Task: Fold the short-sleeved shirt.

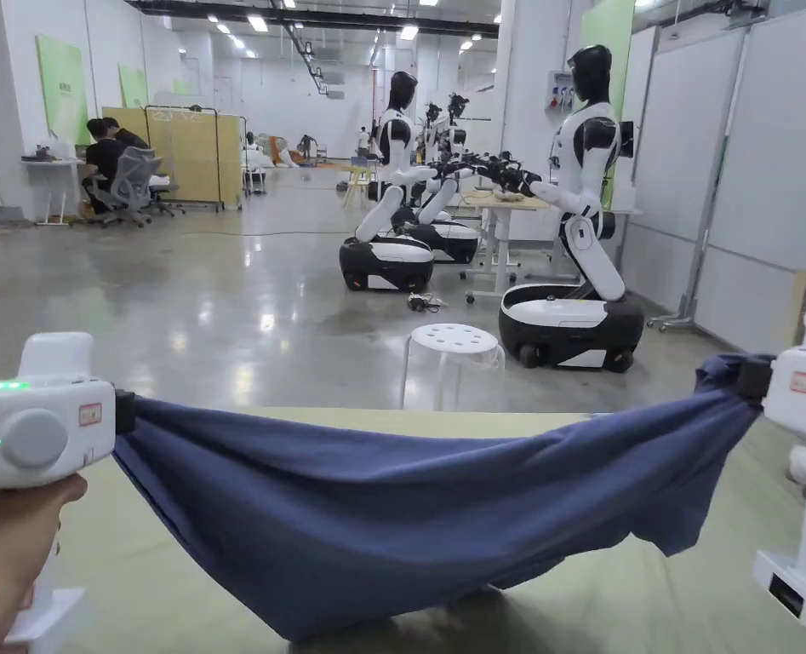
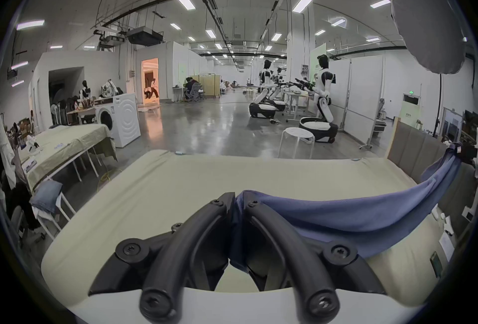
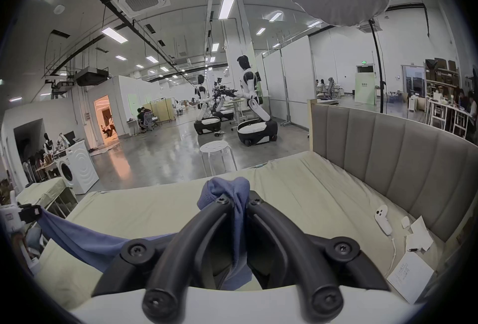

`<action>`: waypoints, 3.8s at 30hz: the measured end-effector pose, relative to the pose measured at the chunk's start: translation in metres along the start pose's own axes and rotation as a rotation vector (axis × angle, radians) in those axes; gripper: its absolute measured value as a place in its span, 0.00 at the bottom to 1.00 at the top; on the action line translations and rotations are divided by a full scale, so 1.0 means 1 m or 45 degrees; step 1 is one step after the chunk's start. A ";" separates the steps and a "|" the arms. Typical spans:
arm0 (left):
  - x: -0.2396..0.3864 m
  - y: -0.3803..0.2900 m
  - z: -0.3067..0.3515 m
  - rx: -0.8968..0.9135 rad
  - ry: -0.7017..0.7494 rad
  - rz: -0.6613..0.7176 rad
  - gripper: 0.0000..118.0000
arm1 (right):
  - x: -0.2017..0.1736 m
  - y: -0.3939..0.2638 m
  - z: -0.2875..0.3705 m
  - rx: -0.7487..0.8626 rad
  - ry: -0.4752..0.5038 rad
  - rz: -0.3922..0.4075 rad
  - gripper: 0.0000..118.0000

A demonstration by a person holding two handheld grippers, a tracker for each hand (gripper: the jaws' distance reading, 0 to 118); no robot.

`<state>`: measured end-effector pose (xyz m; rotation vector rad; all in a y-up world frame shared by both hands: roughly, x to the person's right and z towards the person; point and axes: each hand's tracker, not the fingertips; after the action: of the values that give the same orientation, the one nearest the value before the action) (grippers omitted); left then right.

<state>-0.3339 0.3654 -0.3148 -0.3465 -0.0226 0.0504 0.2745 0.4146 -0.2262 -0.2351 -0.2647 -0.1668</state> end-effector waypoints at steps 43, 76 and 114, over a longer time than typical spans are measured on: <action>0.076 -0.195 0.206 0.056 -0.156 -0.187 0.02 | -0.093 -0.222 0.224 0.130 0.305 0.342 0.00; -0.059 -0.270 0.170 -0.485 -0.166 0.007 0.07 | -0.099 -0.242 0.113 -0.209 0.274 0.375 0.00; -0.015 -0.076 0.101 -0.118 -0.253 0.108 0.07 | -0.073 0.028 0.042 -0.129 0.357 0.317 0.02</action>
<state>-0.3484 0.3276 -0.1941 -0.4341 -0.2075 0.1682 0.2000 0.4619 -0.2129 -0.3393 0.0530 0.0340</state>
